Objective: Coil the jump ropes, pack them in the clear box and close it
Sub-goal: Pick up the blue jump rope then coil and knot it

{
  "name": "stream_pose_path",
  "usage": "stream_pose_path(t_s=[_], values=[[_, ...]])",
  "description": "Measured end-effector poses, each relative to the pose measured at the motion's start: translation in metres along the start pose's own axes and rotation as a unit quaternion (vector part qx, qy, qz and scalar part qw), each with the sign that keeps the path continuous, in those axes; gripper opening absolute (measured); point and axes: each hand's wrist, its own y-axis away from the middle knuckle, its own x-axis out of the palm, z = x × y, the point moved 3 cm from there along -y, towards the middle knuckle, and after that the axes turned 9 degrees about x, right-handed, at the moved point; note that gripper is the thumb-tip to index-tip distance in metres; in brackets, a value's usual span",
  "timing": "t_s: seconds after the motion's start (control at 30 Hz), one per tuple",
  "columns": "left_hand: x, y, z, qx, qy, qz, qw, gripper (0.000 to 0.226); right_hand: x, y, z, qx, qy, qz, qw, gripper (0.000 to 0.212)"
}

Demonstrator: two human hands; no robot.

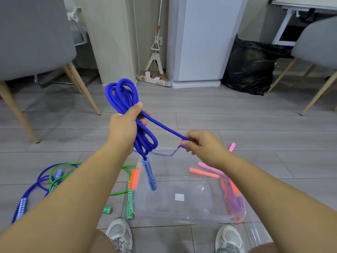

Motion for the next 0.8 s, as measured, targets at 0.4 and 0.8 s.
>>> stream_pose_path(t_s=[0.4, 0.8], values=[[-0.005, -0.008, -0.002, 0.04, -0.035, -0.018, 0.998, 0.035, -0.013, -0.006, -0.009, 0.017, -0.135, -0.039, 0.99, 0.019], [-0.001, -0.003, 0.001, 0.095, -0.218, 0.064, 0.969, 0.022, -0.014, 0.005, 0.021, -0.002, 0.163, -0.089, 0.983, 0.024]])
